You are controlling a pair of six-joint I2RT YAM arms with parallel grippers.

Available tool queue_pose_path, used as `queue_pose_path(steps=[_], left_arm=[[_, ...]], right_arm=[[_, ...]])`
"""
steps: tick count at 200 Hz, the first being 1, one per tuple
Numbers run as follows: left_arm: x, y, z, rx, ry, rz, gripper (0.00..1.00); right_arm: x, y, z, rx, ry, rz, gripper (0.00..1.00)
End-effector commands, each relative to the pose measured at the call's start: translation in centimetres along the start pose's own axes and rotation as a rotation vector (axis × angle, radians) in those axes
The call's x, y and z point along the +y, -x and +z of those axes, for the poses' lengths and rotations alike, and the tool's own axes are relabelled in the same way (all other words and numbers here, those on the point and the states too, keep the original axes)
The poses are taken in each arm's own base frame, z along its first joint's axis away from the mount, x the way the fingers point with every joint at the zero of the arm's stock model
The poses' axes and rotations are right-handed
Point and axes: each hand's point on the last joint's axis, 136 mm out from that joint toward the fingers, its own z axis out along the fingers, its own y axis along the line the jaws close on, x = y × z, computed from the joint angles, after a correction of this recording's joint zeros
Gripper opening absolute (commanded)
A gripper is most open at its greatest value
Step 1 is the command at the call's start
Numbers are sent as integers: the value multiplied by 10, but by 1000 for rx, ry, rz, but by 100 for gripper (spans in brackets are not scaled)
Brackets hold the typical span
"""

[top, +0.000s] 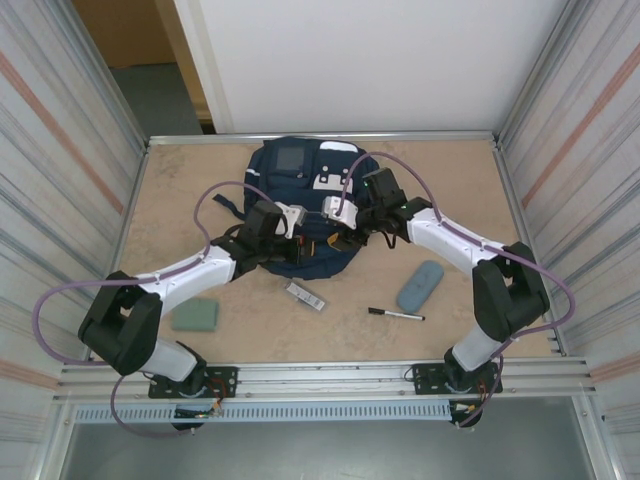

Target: Pack the student bag

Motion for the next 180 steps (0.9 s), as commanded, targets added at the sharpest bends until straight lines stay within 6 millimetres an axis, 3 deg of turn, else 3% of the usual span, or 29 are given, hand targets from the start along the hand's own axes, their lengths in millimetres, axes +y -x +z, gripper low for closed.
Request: queue_pose_path(steps=[1, 23, 52, 120, 134, 150, 180], left_arm=[[-26, 16, -4, -30, -88, 31, 0], [-25, 16, -7, -35, -81, 26, 0], [-21, 21, -13, -58, -75, 16, 0], [-13, 26, -21, -84, -53, -2, 0], [1, 25, -25, -90, 3, -19, 0], [34, 20, -30, -75, 101, -124, 0], [79, 16, -42, -104, 116, -254, 0]], right_arm=[[2, 1, 18, -22, -22, -79, 52], [-3, -1, 31, 20, -84, -102, 50], [7, -7, 35, 63, -74, -129, 47], [2, -16, 27, 99, -163, -213, 9], [4, -14, 19, 90, -172, -231, 8], [3, -17, 11, 96, -184, -249, 7], [-4, -24, -5, 132, -212, -256, 4]])
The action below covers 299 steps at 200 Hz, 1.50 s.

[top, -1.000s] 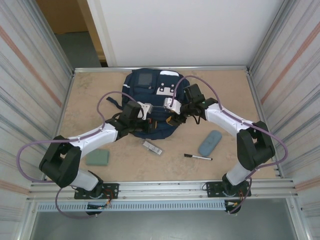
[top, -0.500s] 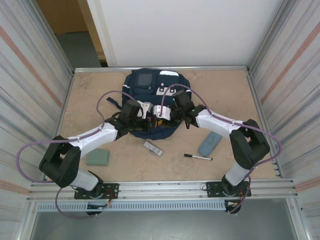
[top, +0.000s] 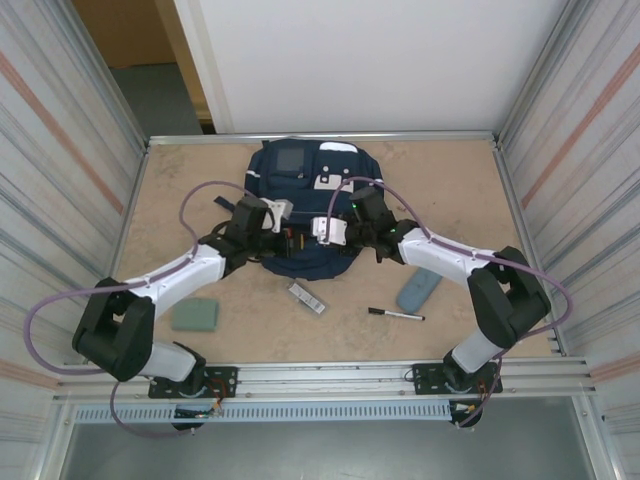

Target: Pack the student bag

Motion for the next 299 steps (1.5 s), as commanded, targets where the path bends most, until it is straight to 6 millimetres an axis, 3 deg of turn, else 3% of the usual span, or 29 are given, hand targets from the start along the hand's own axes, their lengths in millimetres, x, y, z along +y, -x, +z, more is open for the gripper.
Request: queue_pose_path(steps=[1, 19, 32, 40, 57, 89, 111, 141, 169, 189, 206, 223, 244, 264, 283, 299], left_arm=[[42, 10, -18, -58, 71, -115, 0], [51, 10, -27, -23, 114, -113, 0], [46, 4, -25, 20, 97, -127, 0], [35, 3, -22, 25, 37, -134, 0], [4, 6, -20, 23, -93, -134, 0], [-50, 13, -26, 37, -200, -28, 0], [-77, 12, -24, 69, -229, 35, 0], [-93, 10, -17, 85, -282, 39, 0], [-97, 9, -15, 93, -309, 33, 0], [-99, 11, -19, 75, -310, 54, 0], [-87, 13, -24, 69, -243, 74, 0], [-53, 17, -27, 50, -94, 84, 0], [18, 21, -32, 59, 140, -20, 0], [78, 24, -34, 42, 207, -185, 0], [107, 37, -29, 6, 183, -254, 0], [120, 48, -23, 22, 193, -251, 0]], right_arm=[[-8, -18, -19, 69, -37, -25, 4], [-21, -24, -22, 71, -114, -29, 3], [-28, -18, -26, 30, -156, -10, 17], [-27, -10, -29, -3, -150, 8, 28], [-16, 3, -29, -48, -104, 17, 40], [0, 12, -31, -16, -74, 1, 47], [11, 28, -37, -79, -44, 20, 48], [24, 26, -29, -55, -16, 16, 48], [26, 16, -21, -20, -24, 7, 36], [23, 12, -22, 3, -57, -18, 17], [19, 14, -25, -12, -89, -42, 9], [17, 20, -33, -20, -94, -45, 3], [18, 25, -41, -37, -94, -54, 0], [17, 26, -42, -31, -86, -65, 0], [21, 28, -42, -18, -72, -89, 0], [25, 31, -41, -42, -62, -95, 1]])
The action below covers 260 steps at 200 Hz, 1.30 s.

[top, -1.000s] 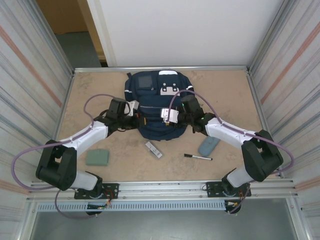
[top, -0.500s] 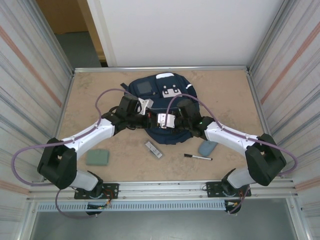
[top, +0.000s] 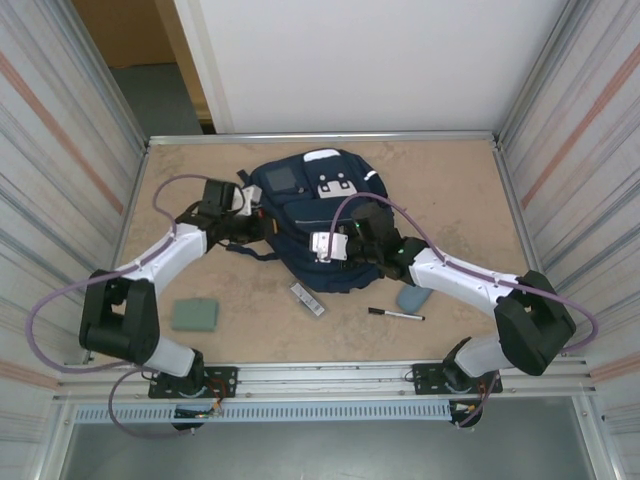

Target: Pack the student bag

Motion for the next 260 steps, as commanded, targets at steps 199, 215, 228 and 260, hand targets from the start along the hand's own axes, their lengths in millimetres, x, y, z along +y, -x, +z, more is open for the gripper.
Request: queue_pose_path(steps=[199, 215, 228, 260], left_arm=[[4, -49, -47, -4, 57, -88, 35], [-22, -60, -53, 9, 60, -6, 37], [-40, -66, -53, 12, 66, 64, 41], [-69, -73, -39, 66, 27, 109, 42]], right_arm=[[15, 29, 10, 67, 105, 233, 45], [12, 33, -1, 81, 90, 250, 46], [6, 32, -10, 101, 37, 267, 47], [-20, 32, -36, 84, -129, 326, 65]])
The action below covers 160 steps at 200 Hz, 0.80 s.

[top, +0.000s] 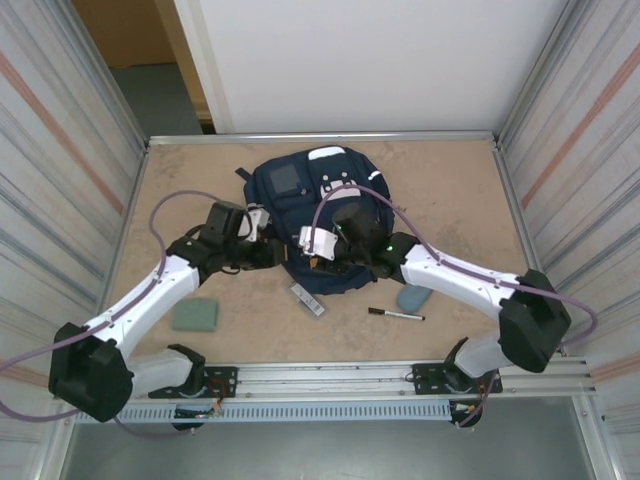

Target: Pack the student bag

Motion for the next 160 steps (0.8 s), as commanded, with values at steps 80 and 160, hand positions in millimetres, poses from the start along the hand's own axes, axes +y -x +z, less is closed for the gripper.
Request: queue_pose_path(steps=[80, 160], left_arm=[[-19, 25, 57, 76, 56, -75, 50], [22, 46, 105, 66, 158, -212, 50]], right_arm=[[-122, -95, -88, 45, -478, 1012, 99], [-128, -121, -104, 13, -585, 1093, 99]])
